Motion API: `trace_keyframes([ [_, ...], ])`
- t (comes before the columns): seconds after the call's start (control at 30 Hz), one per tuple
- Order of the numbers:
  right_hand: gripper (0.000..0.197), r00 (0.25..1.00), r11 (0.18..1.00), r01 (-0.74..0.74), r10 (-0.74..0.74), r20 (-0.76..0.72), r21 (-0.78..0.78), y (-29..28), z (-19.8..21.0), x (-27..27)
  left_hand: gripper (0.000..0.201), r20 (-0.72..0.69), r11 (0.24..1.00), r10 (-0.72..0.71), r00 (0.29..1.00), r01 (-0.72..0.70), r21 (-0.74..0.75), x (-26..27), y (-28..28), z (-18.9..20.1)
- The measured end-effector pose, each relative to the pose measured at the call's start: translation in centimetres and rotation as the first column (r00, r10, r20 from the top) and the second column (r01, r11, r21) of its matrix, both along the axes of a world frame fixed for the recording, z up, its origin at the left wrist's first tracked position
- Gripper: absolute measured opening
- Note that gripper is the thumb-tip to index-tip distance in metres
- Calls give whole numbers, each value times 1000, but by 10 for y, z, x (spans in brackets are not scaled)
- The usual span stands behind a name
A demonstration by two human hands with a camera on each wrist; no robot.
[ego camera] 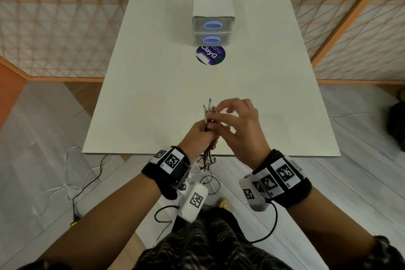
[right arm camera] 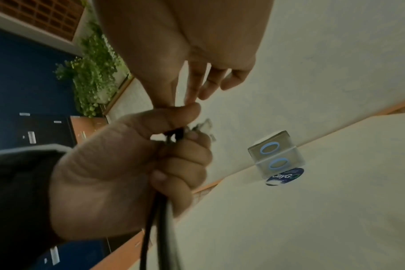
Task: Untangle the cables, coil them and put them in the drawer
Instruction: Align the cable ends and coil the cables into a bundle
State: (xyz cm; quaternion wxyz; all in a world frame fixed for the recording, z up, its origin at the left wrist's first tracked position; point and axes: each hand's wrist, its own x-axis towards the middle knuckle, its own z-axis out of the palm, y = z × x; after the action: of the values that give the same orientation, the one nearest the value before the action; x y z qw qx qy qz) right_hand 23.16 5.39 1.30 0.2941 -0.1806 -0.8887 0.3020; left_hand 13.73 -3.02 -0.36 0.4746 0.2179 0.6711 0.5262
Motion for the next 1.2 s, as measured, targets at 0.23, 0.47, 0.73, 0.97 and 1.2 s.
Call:
trace_keyframes([
  [0.23,86,973,931,-79,150,177,-358,12,-1,-1,35,-94,996,-88,992,88,2,4,2,11],
  [0.47,70,955,954,-157,213,209,-254,18,1,-2,27,-53,999,-33,998,35,25,3,-1,3],
  [0.73,70,943,951,-225,267,199,-213,24,-3,-6,21,17,997,-8,1000,6,74,8,1,2],
  [0.97,34,963,962,-268,269,7,-57,15,-4,-12,30,-145,999,0,989,7,50,11,4,12],
  [1.2,23,965,961,-258,260,8,-99,8,-9,-8,8,-67,999,12,998,-9,51,9,4,5],
])
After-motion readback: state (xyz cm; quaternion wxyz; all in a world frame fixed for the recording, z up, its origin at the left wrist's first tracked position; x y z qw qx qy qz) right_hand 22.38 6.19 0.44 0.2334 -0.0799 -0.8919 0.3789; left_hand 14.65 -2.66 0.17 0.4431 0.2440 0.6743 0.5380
